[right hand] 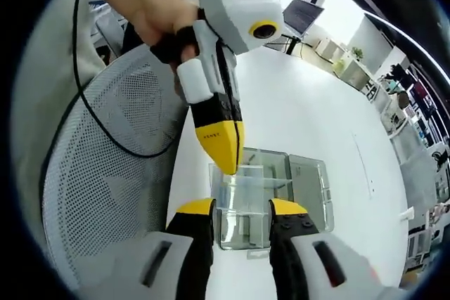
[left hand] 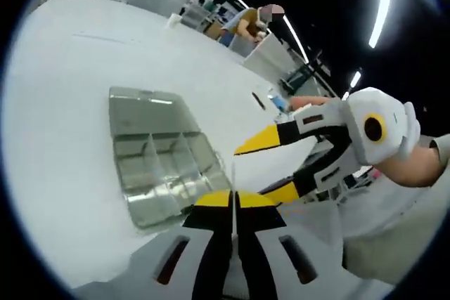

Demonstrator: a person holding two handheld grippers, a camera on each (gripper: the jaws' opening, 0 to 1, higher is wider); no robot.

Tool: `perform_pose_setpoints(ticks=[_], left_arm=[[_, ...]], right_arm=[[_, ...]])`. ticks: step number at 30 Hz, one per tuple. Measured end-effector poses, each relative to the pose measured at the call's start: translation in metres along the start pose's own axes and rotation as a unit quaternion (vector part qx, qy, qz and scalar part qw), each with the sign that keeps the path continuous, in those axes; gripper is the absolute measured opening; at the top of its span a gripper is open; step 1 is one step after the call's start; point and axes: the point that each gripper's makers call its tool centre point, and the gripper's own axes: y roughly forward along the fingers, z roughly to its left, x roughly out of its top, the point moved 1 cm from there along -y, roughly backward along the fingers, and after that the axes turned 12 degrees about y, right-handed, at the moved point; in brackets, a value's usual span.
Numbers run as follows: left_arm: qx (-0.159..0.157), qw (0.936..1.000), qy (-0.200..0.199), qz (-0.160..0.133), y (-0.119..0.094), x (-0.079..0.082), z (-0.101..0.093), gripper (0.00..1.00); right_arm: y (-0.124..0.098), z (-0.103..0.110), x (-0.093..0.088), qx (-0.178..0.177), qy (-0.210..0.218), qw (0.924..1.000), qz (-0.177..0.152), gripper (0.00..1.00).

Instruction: Insert the divider into the dual guide fixture by aligning both edges with the guide slots and pushing it downward to the bottom, including one-sided entry, uneven engagement, binding, and posture correction.

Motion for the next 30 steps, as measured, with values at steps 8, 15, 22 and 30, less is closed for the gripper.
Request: perform_pose_setpoints(ticks=[8,15,22,30], left_arm=[[-0.020,0.9991,0.036,-0.011,-0.001,0.006,-0.007,0.00],[-0.028,0.9960,0.084,-0.007,-0.001,0.006,-0.011,0.00],[-0.036,0.9915,0.125,-0.004,0.000,0.004,-0.016,0.00],[-0.044,0.9855,0.164,-0.008,-0.002,0.004,-0.018,0.00]], right_arm=[[-0.010,-0.012,-0.002,0.005,-0.002,1.0000,0.003,0.19],[-0.016,-0.013,-0.002,0.035,-0.004,0.9993,0.010,0.13],[-0.015,-0.010,0.000,0.059,-0.009,0.9981,0.014,0.08],[-0.013,-0.002,0.003,0.100,-0.005,0.9949,0.016,0.05]])
